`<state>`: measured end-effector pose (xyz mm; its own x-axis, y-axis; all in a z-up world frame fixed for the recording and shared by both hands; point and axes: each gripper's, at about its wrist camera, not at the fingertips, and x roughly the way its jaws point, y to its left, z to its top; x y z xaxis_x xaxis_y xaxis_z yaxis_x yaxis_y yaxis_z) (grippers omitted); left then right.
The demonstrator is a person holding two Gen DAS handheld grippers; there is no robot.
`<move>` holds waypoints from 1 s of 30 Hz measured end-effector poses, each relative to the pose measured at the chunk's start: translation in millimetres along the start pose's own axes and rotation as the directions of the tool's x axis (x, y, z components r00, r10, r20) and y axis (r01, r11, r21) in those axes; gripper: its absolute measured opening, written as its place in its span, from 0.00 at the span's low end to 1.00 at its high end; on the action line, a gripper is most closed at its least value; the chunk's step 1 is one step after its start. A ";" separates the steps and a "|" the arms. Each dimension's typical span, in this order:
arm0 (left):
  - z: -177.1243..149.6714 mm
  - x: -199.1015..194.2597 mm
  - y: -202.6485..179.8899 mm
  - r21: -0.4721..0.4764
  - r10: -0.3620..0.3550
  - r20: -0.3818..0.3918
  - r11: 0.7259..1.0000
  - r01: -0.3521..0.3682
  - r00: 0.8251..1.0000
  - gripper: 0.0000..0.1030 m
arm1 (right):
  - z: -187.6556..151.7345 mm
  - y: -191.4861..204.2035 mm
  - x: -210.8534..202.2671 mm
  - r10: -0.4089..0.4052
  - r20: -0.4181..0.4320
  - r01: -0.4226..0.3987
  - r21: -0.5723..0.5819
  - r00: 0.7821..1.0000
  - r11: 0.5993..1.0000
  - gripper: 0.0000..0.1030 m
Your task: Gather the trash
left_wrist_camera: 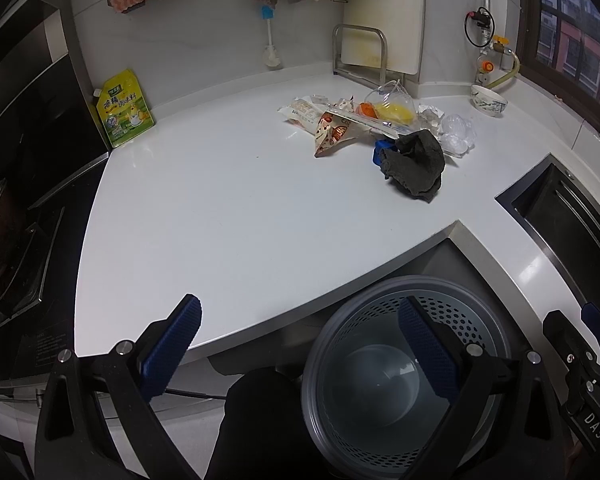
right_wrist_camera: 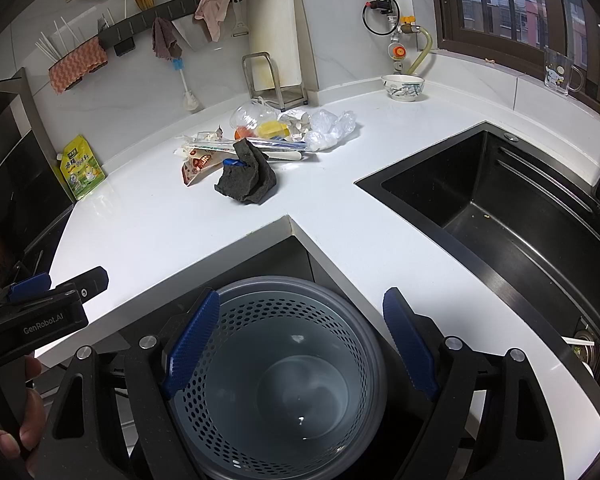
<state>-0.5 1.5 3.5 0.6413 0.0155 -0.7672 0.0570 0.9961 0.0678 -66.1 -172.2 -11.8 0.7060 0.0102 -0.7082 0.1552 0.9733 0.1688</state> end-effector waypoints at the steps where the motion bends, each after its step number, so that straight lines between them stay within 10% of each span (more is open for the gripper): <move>1: -0.1 0.0 -0.1 0.000 0.000 0.000 1.000 0.000 1.000 0.94 | -0.2 -2.1 0.0 0.000 -0.001 0.000 -0.001 1.000 1.000 0.78; 30: -1.5 0.7 1.7 -0.002 0.002 -0.003 1.000 -0.002 1.000 0.94 | -3.4 -1.3 2.5 -0.001 0.000 0.001 0.007 1.000 1.000 0.78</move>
<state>-1.1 3.3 2.2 0.6389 0.0178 -0.7691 0.0545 0.9962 0.0684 -66.9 -172.6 -16.2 0.7055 0.0090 -0.7086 0.1607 0.9718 0.1723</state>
